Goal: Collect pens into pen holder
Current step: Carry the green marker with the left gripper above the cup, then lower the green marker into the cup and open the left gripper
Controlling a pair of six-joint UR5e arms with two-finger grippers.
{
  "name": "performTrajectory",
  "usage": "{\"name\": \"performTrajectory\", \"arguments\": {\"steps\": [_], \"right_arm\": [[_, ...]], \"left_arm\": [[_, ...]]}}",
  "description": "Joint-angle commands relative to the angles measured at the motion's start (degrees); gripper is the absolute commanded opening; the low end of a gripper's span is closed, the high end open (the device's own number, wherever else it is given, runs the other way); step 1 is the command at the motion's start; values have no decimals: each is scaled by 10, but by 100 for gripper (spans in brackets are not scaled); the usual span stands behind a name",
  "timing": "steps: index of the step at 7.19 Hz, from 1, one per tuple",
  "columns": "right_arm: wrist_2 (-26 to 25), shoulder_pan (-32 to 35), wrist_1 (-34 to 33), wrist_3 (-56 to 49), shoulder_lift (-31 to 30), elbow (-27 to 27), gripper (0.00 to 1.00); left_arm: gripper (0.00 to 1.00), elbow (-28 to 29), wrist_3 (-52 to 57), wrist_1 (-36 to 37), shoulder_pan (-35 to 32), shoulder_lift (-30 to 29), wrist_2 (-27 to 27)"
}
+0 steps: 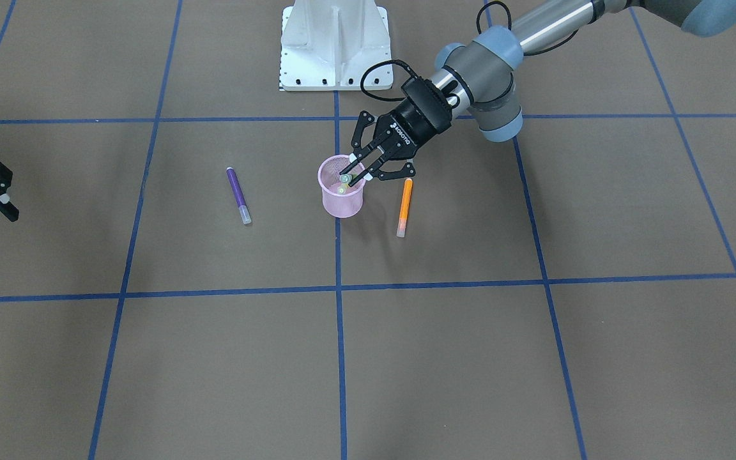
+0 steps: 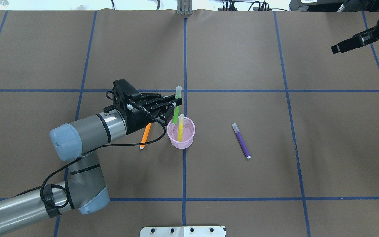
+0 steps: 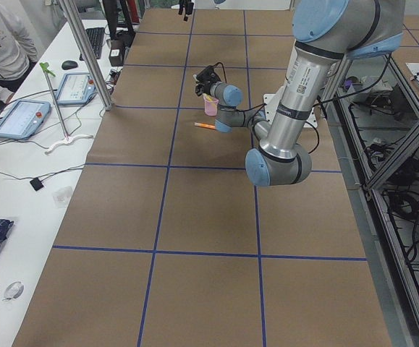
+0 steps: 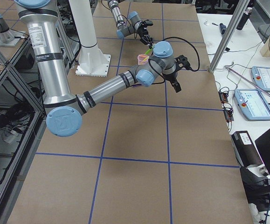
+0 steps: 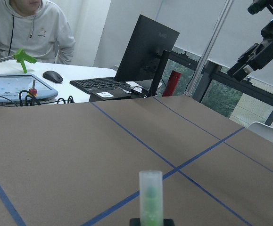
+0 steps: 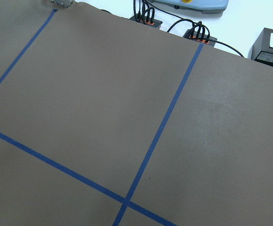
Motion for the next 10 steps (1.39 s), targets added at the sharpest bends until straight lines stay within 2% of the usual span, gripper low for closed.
{"name": "performTrajectory", "arguments": {"steps": [1, 2, 3, 4, 5, 7, 8, 9, 10], "right_arm": [[1, 0, 0, 0, -1, 0, 99], [1, 0, 0, 0, -1, 0, 99], [1, 0, 0, 0, 0, -1, 99], [1, 0, 1, 1, 0, -1, 99], [1, -6, 1, 4, 1, -1, 99], [0, -29, 1, 25, 10, 0, 99], [-1, -50, 1, 69, 20, 1, 99], [-13, -69, 1, 108, 28, 3, 99], [-44, -98, 1, 135, 29, 5, 99]], "left_arm": [[33, 3, 0, -2, 17, -1, 11], [66, 5, 0, -3, 25, -1, 18], [78, 5, 0, -3, 26, -1, 18], [95, 5, 0, -3, 26, -3, 22], [99, 1, -1, -3, 26, -3, 22], [99, -12, -1, 16, 21, 5, 18], [99, -25, -2, 42, 18, 34, 17], [98, -69, -2, 115, 17, 63, 16], [99, -129, -3, 227, 14, 79, 15]]}}
